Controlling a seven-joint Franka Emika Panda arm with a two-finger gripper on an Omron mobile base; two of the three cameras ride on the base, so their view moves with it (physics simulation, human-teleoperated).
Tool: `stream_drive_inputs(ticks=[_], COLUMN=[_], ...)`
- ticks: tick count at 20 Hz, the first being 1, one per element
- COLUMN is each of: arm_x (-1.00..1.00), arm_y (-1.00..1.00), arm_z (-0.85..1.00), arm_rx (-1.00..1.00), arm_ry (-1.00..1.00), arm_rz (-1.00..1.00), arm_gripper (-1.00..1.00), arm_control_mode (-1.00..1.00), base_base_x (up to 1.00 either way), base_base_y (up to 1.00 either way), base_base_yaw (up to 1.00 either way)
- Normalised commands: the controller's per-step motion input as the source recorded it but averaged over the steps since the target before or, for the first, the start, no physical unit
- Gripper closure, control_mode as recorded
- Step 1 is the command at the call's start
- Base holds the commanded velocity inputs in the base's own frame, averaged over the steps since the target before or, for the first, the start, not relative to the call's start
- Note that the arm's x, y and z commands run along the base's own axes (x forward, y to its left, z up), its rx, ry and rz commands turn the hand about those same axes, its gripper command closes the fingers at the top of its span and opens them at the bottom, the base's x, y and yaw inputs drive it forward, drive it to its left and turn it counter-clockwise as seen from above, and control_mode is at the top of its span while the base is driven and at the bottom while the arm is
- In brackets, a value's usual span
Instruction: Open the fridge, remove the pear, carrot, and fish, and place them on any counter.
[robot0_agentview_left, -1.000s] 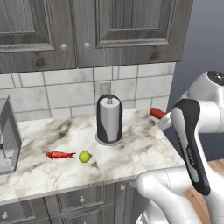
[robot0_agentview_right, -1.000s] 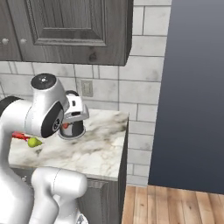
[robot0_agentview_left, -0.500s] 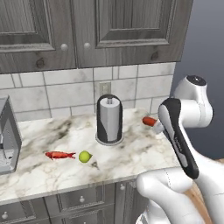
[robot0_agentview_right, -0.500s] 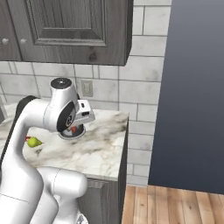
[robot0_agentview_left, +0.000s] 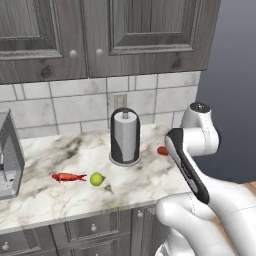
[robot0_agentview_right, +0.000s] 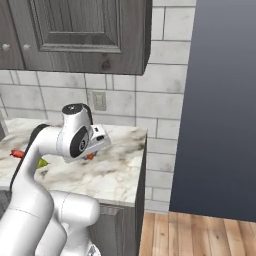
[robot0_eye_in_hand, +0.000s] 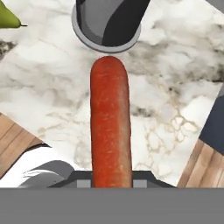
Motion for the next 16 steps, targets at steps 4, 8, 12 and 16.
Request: stream_drive_inputs(ticks=[4,8,12,16], arm_x=[0.40,0.31,0.31,0.36], arm_y=[-0.02,-0.03,-0.03,-0.14], arm_z=[-0.55,-0.41,-0.23,-0.15], arm_rx=[-0.07,-0.01,0.00,0.00], arm_ry=[0.13,0.10,0.06,0.07], arm_rz=[0.20,0.18,0.15,0.16], arm_gripper=[1.00,1.00,1.00,1.00], arm_control_mode=[-1.00,-1.00,-1.00,-1.00], base_base_x=[0.00,0.00,0.00,0.00], base_base_y=[0.00,0.00,0.00,0.00], base_base_yaw=[0.00,0.00,0.00,0.00])
